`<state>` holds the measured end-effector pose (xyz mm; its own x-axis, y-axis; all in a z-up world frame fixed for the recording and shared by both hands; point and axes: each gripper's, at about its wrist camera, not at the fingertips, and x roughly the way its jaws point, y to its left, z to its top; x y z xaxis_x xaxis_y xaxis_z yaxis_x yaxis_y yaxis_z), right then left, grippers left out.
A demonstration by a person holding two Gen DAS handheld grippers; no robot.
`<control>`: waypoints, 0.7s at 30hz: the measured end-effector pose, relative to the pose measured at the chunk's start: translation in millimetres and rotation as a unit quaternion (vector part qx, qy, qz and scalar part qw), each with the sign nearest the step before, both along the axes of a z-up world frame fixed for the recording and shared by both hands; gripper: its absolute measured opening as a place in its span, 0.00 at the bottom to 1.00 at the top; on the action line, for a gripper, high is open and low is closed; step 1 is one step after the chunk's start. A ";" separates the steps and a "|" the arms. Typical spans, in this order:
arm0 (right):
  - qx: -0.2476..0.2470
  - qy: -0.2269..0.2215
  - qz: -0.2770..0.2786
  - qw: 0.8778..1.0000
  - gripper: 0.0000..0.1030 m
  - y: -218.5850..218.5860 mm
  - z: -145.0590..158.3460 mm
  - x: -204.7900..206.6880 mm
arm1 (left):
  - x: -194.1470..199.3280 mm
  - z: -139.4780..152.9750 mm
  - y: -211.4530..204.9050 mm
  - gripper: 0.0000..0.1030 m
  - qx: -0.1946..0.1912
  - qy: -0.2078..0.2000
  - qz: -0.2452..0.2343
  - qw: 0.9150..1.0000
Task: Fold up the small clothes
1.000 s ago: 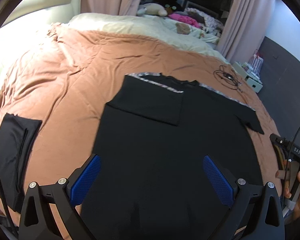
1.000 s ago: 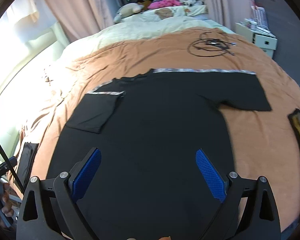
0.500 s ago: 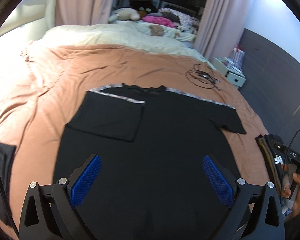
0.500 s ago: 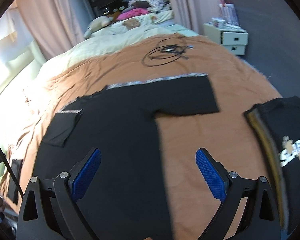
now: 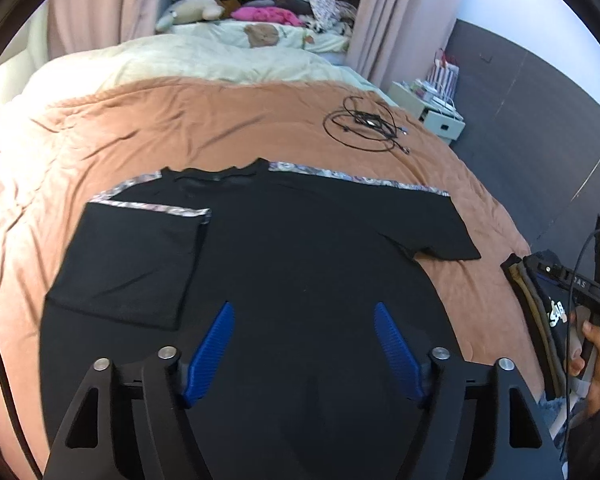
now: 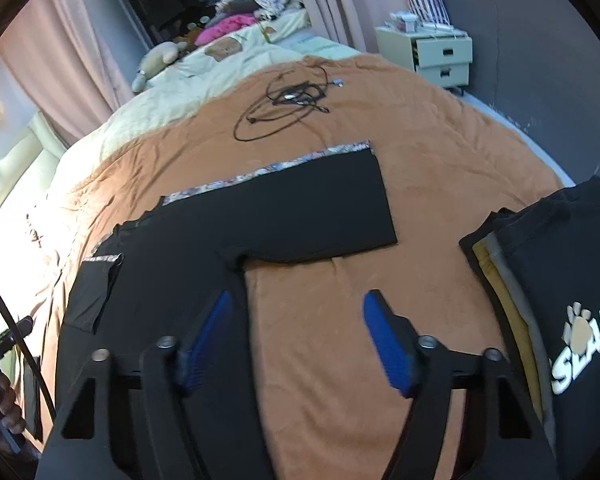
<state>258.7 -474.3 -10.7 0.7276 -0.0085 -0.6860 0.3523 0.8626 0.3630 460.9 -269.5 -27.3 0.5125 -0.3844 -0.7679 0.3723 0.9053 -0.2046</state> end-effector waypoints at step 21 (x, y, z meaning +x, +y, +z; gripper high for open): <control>0.012 0.061 -0.040 0.997 0.39 -92.9 -66.5 166.0 | 124.8 -82.4 -122.4 0.34 0.015 0.042 -0.085 0.995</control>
<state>424.6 -567.1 -77.2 0.6367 -0.0471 -0.7697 0.4630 0.8215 0.3327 585.7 -391.9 -109.7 0.3763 -0.4368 -0.8171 0.5033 0.8368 -0.2155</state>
